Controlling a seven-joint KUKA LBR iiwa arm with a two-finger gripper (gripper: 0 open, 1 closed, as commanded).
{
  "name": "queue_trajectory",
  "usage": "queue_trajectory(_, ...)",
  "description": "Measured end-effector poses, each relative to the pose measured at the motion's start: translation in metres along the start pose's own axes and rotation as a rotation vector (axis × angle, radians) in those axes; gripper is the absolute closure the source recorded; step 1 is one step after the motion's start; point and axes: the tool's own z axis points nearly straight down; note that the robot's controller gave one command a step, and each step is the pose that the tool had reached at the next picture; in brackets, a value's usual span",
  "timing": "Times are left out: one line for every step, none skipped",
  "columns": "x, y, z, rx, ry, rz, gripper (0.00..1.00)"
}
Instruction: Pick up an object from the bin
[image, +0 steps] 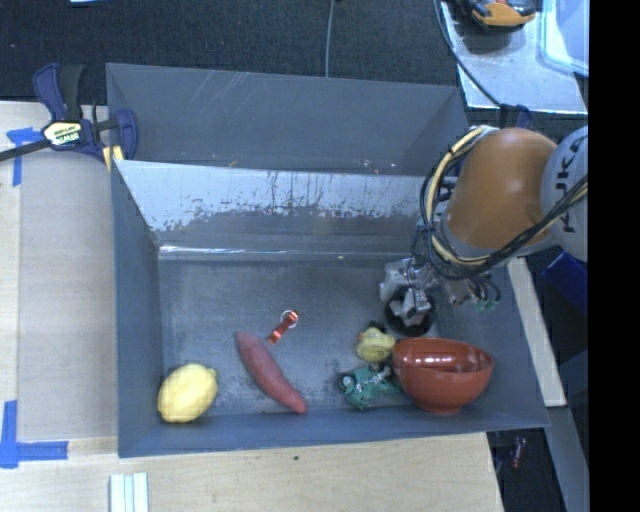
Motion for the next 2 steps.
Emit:
queue_trajectory(0.0, 0.0, 0.0, 0.0, 0.0, 0.0, 1.0)
queue_trajectory(0.006, 0.002, -0.057, -0.002, 0.006, 0.014, 1.0)
